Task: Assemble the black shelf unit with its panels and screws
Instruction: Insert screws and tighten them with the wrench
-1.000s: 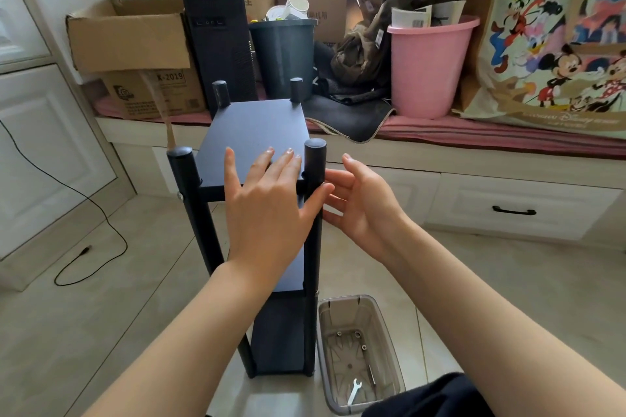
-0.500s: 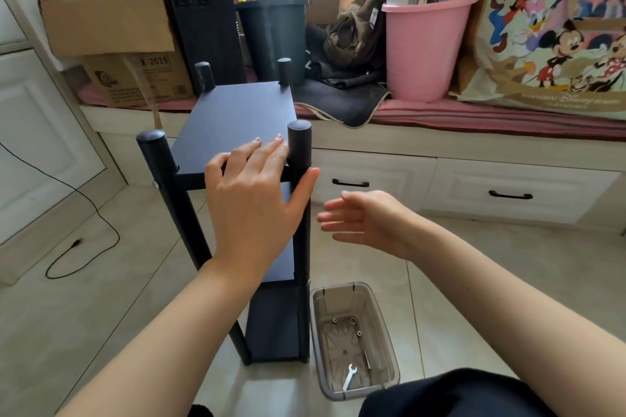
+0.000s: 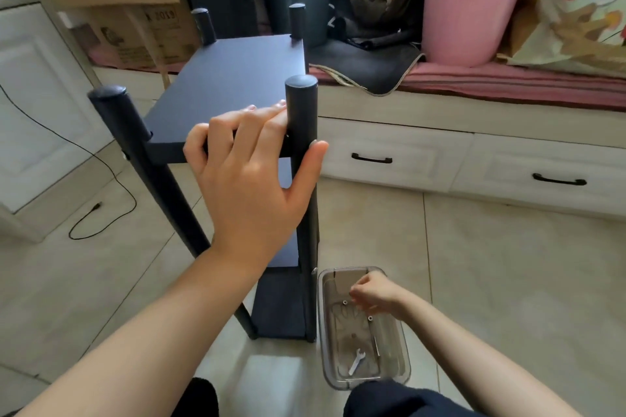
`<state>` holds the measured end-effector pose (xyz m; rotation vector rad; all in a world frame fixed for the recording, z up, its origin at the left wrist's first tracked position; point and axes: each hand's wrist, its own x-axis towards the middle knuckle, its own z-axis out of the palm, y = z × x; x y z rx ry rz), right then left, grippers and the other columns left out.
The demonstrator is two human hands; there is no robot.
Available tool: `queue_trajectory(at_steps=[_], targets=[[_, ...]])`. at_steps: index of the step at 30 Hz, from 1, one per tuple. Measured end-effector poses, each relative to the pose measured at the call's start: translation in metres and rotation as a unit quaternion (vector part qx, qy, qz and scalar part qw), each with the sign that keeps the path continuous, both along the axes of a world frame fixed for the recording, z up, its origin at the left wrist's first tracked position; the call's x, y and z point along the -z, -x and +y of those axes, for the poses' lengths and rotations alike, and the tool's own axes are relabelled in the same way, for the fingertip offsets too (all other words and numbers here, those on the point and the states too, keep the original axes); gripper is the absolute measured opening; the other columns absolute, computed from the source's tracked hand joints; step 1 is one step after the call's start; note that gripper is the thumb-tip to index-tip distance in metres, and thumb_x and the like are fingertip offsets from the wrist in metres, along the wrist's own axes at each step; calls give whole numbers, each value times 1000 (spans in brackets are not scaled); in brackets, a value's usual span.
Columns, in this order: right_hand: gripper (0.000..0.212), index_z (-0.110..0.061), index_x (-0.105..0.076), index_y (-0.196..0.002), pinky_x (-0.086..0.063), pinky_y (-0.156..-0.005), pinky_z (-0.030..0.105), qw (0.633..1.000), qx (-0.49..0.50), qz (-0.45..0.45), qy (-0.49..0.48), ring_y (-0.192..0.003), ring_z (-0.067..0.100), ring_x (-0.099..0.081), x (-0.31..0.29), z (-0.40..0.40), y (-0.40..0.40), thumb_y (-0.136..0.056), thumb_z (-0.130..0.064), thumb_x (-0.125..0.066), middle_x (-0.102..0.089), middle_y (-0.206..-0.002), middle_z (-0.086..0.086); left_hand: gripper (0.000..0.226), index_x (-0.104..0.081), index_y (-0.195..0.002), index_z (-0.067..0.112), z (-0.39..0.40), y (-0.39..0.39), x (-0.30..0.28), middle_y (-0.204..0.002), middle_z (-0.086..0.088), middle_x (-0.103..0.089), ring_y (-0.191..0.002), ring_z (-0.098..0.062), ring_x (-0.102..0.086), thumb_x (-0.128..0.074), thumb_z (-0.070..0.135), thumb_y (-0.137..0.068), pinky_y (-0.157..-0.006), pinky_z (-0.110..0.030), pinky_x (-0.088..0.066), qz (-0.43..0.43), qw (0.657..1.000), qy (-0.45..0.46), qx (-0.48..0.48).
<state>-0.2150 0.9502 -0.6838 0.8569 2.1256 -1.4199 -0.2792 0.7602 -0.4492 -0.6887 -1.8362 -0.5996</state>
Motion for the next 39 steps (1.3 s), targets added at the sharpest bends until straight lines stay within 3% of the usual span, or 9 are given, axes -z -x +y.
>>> queue_trajectory(at_steps=[3,7,10,13,17,21,27,35,39], targets=[[19,-6,-67,-93,-43,-48,22,998,-23,-16,-50,-56,15,-54,33,-5,12,-98,-11,-50,-62,-76,10,44,-72,-101,10,2,3,2,-103,-3,-71,-102,-27,-59,-51,48,-101,-95,-41,-33,17,1000,2,-7],[23,-8,-62,-78,-47,-64,30,995,-28,-45,-87,-67,22,-57,75,-7,26,-97,-14,-53,-61,-75,10,46,-71,-97,10,2,6,5,-100,-4,-71,-101,-26,-55,-48,49,-102,-94,-39,-30,29,999,0,-16],[14,-7,-57,-87,-45,-69,30,992,-19,-57,-112,-81,24,-59,98,-11,35,-97,-16,-54,-61,-89,11,47,-70,-95,9,4,5,5,-99,-4,-70,-99,-25,-54,-46,49,-102,-93,-39,-30,33,999,1,-18],[11,-8,-57,-91,-50,-74,30,988,38,-63,-136,-87,24,-61,115,-16,38,-99,-15,-55,-64,-98,10,48,-70,-94,10,5,6,4,-99,-3,-70,-98,-25,-53,-44,49,-103,-92,-39,-31,33,999,2,-17],[13,-2,-63,-96,-47,-69,30,976,139,-58,-155,-81,23,-59,134,-20,36,-99,-10,-54,-66,-99,12,48,-70,-93,10,5,5,6,-99,-2,-69,-98,-24,-51,-43,49,-103,-93,-39,-31,34,999,7,-25],[21,-2,-67,-97,-52,-75,35,976,168,-66,-124,-87,26,-64,144,-24,34,-101,-17,-52,-68,-96,12,50,-68,-90,10,5,4,7,-98,-1,-68,-97,-25,-51,-40,49,-104,-95,-38,-30,30,999,6,-23],[20,-8,-58,-97,-52,-90,46,966,225,-55,-118,-95,31,-63,149,-31,36,-100,-28,-55,-64,-99,14,50,-68,-90,11,4,2,6,-98,0,-67,-98,-25,-52,-39,50,-104,-95,-38,-30,24,999,12,-22],[22,-11,-59,-108,-53,-91,43,962,182,-94,-182,-106,32,-62,145,-38,41,-101,-30,-50,-63,-115,15,51,-70,-92,12,3,2,3,-97,2,-67,-96,-25,-54,-40,51,-104,-95,-33,-28,13,1000,17,-14],[16,-9,-59,-92,-55,-87,43,965,196,-64,-160,-96,29,-63,145,-36,39,-100,-22,-53,-65,-102,13,49,-70,-92,12,3,2,4,-100,3,-68,-97,-24,-54,-43,51,-103,-94,-38,-32,14,1000,17,-20]])
